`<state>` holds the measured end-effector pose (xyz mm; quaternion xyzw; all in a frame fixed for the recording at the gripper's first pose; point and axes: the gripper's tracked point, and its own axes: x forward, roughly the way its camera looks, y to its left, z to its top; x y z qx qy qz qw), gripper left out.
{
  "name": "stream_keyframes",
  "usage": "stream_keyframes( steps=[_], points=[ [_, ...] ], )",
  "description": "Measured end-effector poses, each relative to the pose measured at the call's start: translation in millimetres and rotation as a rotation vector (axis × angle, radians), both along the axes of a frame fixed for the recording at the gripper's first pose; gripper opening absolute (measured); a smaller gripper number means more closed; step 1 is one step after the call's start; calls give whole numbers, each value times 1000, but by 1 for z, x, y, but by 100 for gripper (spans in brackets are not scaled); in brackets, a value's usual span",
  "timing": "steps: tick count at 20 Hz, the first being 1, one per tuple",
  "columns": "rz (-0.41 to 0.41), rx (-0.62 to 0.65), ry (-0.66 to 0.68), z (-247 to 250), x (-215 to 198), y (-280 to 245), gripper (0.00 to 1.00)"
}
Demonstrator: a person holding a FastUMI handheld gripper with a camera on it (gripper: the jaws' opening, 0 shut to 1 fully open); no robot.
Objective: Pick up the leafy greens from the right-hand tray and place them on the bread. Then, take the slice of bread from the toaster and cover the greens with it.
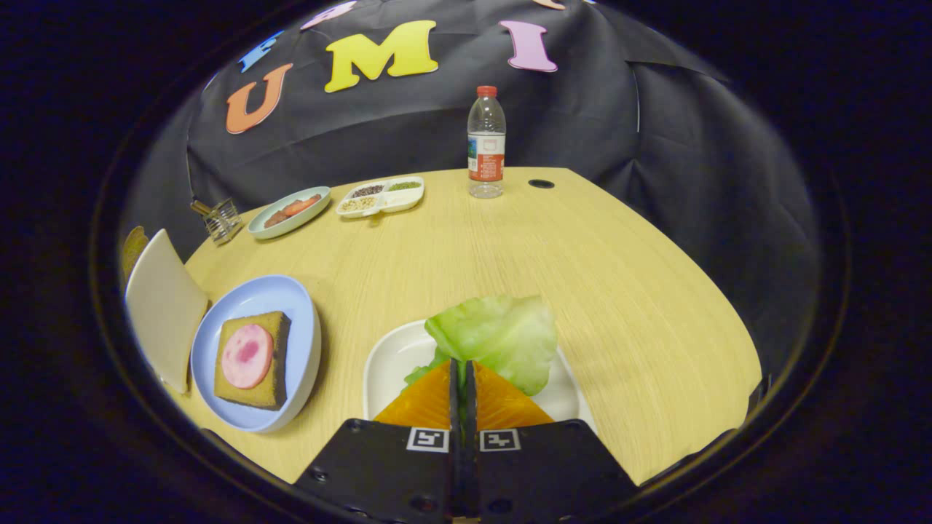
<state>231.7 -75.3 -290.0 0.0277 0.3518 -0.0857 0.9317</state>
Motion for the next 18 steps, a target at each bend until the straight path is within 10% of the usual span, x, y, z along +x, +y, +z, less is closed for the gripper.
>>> stream_keyframes(
  steps=[18],
  points=[
    [173, 65, -147, 87, -19, 97, 0]
  ],
)
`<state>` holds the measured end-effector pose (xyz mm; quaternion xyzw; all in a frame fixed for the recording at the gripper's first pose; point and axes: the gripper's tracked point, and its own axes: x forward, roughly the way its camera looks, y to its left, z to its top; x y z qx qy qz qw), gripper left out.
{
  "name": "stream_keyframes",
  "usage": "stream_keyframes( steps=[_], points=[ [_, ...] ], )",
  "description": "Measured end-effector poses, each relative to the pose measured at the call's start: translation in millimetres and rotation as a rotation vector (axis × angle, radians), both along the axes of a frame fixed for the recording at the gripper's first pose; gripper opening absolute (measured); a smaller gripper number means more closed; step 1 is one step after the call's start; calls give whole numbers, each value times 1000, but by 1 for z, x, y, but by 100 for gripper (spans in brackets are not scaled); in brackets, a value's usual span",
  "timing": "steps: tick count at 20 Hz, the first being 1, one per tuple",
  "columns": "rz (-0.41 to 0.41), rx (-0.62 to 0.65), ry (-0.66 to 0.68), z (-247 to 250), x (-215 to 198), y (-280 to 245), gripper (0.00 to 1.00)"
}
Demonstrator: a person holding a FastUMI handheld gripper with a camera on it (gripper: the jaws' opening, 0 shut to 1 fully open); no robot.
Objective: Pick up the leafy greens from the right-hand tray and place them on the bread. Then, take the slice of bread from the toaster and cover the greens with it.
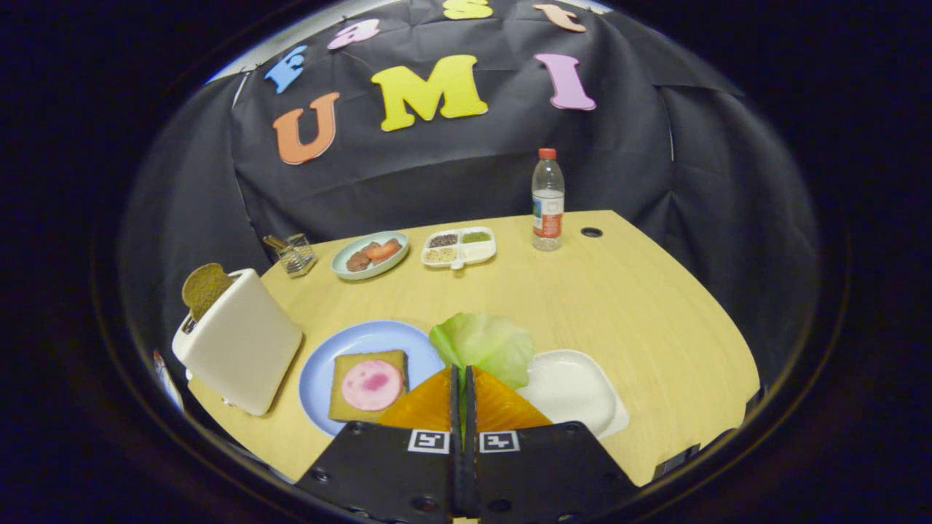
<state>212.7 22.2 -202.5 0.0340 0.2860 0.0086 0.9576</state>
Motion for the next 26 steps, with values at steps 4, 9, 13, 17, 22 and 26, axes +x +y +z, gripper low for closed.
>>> stream_keyframes(
  steps=[4, 9, 13, 17, 22, 26],
  points=[
    [57, 18, 7, -10, 8, 52, 1],
    [71, 52, 39, -36, 24, 97, 1],
    [77, 42, 75, -60, 34, 116, 2],
    [84, -2, 79, -69, 38, 118, 6],
    [118, -11, 75, -67, 31, 122, 36],
    [139, -63, 34, -46, 21, 127, 83]
  ],
)
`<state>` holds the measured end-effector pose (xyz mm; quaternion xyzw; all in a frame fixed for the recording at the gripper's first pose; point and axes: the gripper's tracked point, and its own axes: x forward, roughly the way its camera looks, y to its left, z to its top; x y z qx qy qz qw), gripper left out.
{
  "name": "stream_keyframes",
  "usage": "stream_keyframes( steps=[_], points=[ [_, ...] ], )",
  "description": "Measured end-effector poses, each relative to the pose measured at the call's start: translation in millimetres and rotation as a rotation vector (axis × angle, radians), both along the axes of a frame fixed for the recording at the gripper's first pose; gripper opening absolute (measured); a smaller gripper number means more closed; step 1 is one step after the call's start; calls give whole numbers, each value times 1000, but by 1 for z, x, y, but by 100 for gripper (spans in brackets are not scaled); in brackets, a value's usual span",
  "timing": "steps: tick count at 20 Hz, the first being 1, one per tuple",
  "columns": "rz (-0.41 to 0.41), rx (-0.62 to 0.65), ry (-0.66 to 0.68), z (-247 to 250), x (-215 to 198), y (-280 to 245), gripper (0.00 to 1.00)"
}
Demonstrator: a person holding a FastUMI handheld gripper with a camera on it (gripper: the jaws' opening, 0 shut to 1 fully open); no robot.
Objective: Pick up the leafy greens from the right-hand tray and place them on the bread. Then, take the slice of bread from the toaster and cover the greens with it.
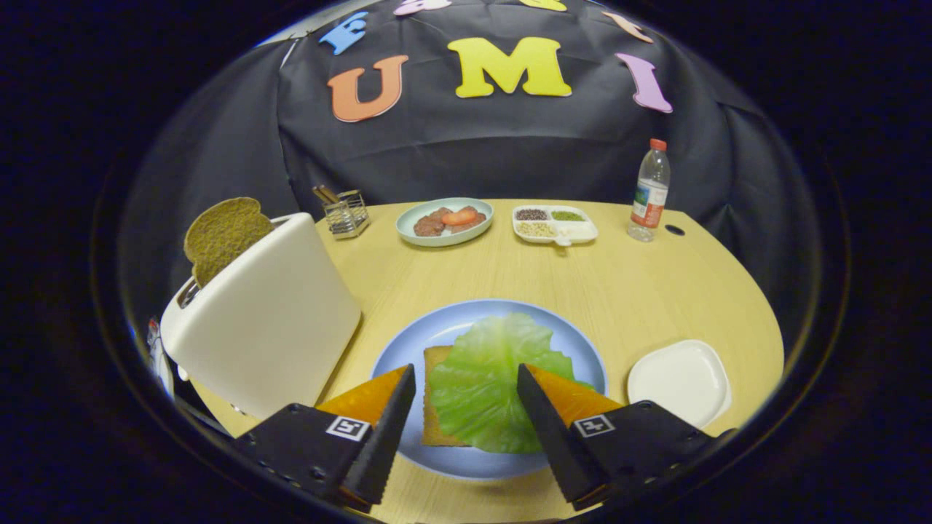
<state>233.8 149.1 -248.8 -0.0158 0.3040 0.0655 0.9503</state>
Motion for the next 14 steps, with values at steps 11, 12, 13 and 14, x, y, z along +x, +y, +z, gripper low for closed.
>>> stream_keyframes(
  steps=[11, 12, 13, 14],
  points=[
    [7, 134, -65, 114, -42, 53, 96],
    [21, 147, -64, 124, -42, 64, 96],
    [33, 147, -68, 133, -42, 71, 96],
    [42, 141, -77, 141, -42, 79, 96]
  ],
)
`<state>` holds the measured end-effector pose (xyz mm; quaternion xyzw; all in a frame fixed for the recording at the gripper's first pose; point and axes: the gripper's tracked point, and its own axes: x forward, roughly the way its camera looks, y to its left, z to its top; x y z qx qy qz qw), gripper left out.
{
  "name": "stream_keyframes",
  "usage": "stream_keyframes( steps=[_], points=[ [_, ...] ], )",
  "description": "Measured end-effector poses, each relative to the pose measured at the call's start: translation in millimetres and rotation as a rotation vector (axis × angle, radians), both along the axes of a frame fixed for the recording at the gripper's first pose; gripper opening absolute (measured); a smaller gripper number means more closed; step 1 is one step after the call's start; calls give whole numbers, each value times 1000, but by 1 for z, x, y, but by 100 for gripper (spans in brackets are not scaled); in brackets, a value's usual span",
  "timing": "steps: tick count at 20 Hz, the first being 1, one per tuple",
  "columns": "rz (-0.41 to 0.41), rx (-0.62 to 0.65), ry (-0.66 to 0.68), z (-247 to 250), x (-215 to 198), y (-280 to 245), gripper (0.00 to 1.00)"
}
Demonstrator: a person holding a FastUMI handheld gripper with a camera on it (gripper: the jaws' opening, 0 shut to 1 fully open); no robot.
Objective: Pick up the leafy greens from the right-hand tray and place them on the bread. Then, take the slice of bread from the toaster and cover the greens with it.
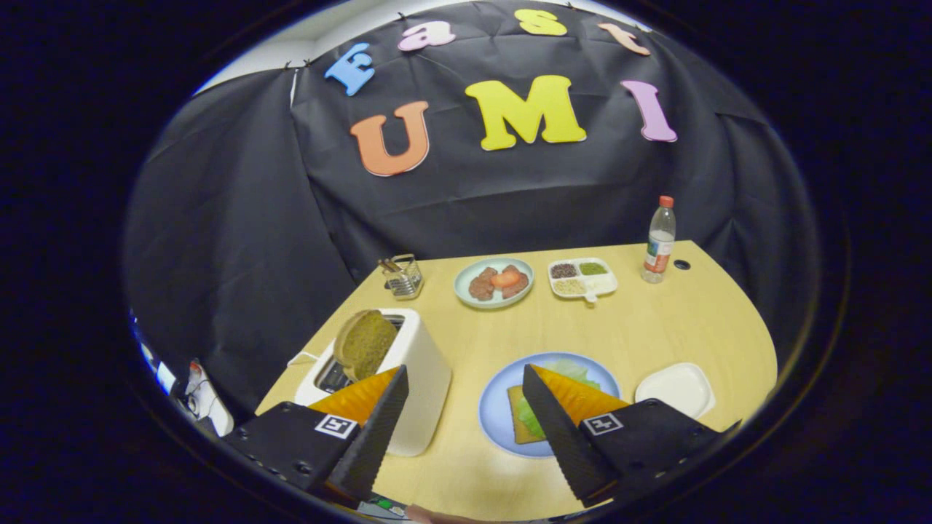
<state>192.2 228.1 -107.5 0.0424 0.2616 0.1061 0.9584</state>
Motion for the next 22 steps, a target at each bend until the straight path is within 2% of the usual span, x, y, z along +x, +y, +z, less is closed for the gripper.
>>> stream_keyframes(
  steps=[5, 11, 14, 17, 20, 22],
  points=[
    [38, 7, 18, 15, 9, 53, 96],
    [58, -28, 40, 11, 42, 113, 96],
    [8, -94, 39, 1, 58, 121, 96],
    [-3, -124, 53, -11, 67, 131, 95],
    [-48, -143, 66, -23, 73, 129, 90],
    [-28, -152, 97, -33, 71, 137, 72]
  ],
)
